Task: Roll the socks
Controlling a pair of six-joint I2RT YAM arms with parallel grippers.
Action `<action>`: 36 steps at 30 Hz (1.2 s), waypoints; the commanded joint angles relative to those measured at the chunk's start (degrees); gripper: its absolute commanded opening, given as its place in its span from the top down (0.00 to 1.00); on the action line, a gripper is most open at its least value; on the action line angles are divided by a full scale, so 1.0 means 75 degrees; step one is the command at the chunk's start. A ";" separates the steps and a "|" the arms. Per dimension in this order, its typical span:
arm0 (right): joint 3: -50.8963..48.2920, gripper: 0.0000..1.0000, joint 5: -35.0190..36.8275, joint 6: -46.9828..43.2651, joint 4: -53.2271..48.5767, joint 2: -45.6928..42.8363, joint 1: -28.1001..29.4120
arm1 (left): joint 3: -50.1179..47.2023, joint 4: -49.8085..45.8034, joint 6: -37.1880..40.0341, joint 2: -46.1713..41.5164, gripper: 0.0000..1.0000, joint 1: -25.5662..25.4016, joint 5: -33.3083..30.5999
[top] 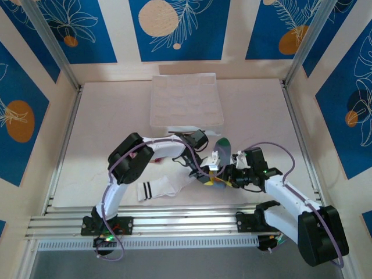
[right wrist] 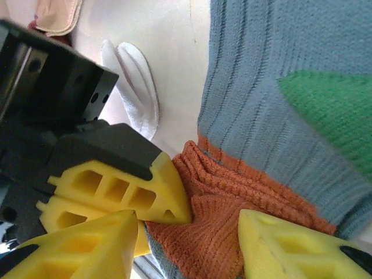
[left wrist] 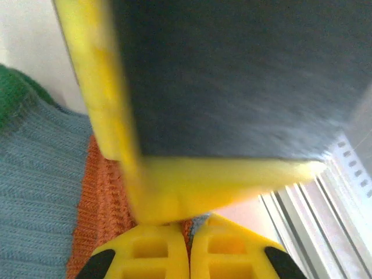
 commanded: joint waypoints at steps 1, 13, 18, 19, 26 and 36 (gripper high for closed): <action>-0.0089 0.54 0.0229 -0.0192 -0.0015 0.0103 0.0177 | 0.0383 -0.0524 -0.0485 0.0342 0.98 0.0168 0.0443; 0.0582 0.89 0.1402 -0.0106 -0.1031 0.1196 0.0561 | 0.0176 -0.0074 -0.1052 0.0362 0.85 0.0343 0.0238; 0.1215 0.98 0.1730 0.0087 -0.1712 0.2070 0.0500 | -0.0938 0.1622 -0.1527 -0.0458 0.68 0.0377 -0.0024; 0.1369 0.99 0.1772 0.0099 -0.1788 0.2274 0.0507 | -0.1254 0.2146 -0.1640 -0.0701 0.66 0.0413 -0.0015; 0.2038 1.00 0.1778 -0.0059 -0.2001 0.3157 0.0484 | -0.3814 0.6432 -0.2767 -0.2250 0.47 0.0580 -0.0487; 0.2006 1.00 0.1402 -0.0146 -0.1792 0.3130 0.0389 | -0.4417 0.8044 -0.3303 -0.1964 0.40 0.0420 -0.0825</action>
